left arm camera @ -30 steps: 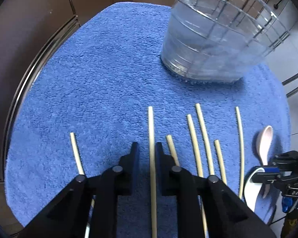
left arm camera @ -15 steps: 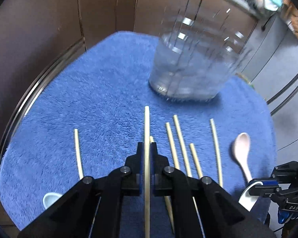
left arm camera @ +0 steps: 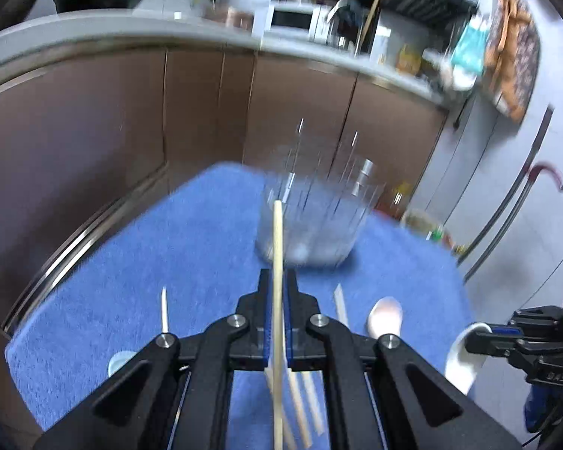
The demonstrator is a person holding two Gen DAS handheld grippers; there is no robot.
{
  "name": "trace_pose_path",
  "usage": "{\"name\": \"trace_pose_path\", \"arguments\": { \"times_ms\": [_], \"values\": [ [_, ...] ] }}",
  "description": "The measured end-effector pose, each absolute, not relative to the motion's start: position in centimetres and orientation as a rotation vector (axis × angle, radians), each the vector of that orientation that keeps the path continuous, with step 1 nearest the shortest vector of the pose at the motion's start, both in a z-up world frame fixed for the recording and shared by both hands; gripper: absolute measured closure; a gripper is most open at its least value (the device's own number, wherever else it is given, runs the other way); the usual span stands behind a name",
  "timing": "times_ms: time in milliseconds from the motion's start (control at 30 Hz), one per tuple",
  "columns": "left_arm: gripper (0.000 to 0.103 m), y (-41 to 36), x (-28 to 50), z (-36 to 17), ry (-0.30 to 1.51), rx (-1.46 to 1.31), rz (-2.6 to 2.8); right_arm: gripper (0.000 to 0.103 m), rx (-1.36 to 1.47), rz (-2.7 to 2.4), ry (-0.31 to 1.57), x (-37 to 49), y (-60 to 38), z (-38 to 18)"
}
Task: Organize utensils
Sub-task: 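Close the left tool on a chopstick while the right tool grips the white spoon, then carry chopstick and white spoon over the wire holder and open both tools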
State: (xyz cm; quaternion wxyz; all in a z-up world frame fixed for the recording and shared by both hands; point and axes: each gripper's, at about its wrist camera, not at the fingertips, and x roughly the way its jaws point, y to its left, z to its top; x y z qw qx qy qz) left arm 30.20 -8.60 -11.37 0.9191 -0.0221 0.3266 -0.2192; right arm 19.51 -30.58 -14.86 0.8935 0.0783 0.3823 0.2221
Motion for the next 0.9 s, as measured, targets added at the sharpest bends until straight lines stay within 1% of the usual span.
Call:
{"name": "trace_pose_path", "arguments": {
  "times_ms": [267,400,533,700,900],
  "values": [
    [0.099,-9.9,34.4,-1.7,0.405,-0.244,-0.464,0.096,0.086,0.276,0.444,24.0,-31.2,-5.6],
    [0.099,-12.0,37.5,0.4,0.29,-0.299,-0.402,0.096,0.061,0.184,0.32,27.5,-31.0,-3.6],
    [0.099,-14.2,40.7,-0.3,0.254,-0.285,-0.318,0.096,0.015,0.072,0.271,31.7,-30.8,-4.5],
    [0.099,-16.7,43.6,-2.5,0.216,-0.264,-0.238,0.096,-0.035,0.01,0.267,35.2,-30.1,-7.1],
    [0.099,-18.0,45.1,-7.2,0.227,-0.244,-0.188,0.096,-0.048,-0.008,0.312,36.8,-29.6,-11.5]
  ]
}}
